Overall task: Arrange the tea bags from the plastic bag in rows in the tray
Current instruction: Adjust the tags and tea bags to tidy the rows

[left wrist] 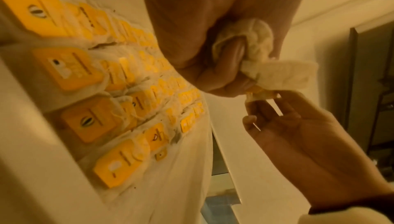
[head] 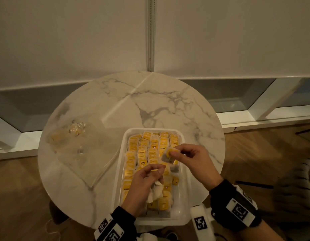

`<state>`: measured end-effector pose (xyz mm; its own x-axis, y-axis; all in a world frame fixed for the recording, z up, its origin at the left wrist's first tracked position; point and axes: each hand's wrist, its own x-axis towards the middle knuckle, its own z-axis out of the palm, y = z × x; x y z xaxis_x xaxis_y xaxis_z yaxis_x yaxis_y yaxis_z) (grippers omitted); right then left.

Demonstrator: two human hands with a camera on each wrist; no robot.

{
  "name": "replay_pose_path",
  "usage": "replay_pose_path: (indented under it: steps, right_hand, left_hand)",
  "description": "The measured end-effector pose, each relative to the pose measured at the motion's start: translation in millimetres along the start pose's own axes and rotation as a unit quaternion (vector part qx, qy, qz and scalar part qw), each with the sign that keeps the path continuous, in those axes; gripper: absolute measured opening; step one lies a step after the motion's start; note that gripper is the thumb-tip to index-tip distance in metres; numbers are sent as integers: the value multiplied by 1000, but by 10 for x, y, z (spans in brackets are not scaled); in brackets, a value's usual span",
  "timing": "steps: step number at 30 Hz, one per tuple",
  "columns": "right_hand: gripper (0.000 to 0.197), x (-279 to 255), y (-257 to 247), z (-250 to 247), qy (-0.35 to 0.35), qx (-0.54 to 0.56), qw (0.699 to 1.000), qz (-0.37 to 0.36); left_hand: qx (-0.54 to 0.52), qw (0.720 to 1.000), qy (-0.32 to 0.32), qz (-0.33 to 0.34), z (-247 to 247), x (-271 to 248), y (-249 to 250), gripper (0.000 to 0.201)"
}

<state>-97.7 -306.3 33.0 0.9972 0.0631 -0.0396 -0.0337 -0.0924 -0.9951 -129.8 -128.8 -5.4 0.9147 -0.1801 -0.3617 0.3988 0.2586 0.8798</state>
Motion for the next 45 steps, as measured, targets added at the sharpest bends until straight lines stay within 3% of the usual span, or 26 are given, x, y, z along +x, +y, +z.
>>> replay_pose_path:
  steps: [3,8,14,18,20,25,29,32,34,37,40,42,45]
  right_hand:
    - [10,4,-34,-91,28,66,997,3]
    - [11,-49,62,-191,47,66,996,19]
    - [18,-134,141,-119,27,105,993,34]
    - [29,-207,182,-88,9,134,990,38]
    - [31,-232,200,-105,9,132,991,36]
    - [19,-260,189,-182,7,134,990,36]
    - [18,-229,197,-212,17,158,987,35]
    - [13,-196,176,-241,10,95,995,38]
    - [12,-147,198,-269,-3,-34,999,20]
    - [17,-64,306,-259,-51,-281,958,-26]
    - [15,4,373,-177,-119,-465,876,-49]
    - [13,54,383,-117,-157,-551,818,-53]
    - [12,126,349,-47,-194,-626,755,-30]
  left_hand:
    - [-26,1000,11,-7,-45,-3,7,39]
    - [-16,1000,12,3,-58,-32,15,41]
    - [77,994,7,72,75,-37,86,31]
    - [133,982,23,129,157,-26,122,7]
    - [170,971,31,164,133,-24,116,13]
    - [239,947,33,210,97,-79,154,14]
    - [215,957,39,192,30,-106,164,9]
    - [212,961,52,172,-53,-128,113,7]
    - [217,962,59,157,-123,-135,59,7]
    - [229,962,63,136,-243,-140,-43,11]
    - [247,959,68,120,-344,-179,-127,16]
    - [257,957,68,114,-410,-203,-170,15]
    - [268,954,72,114,-501,-214,-218,15]
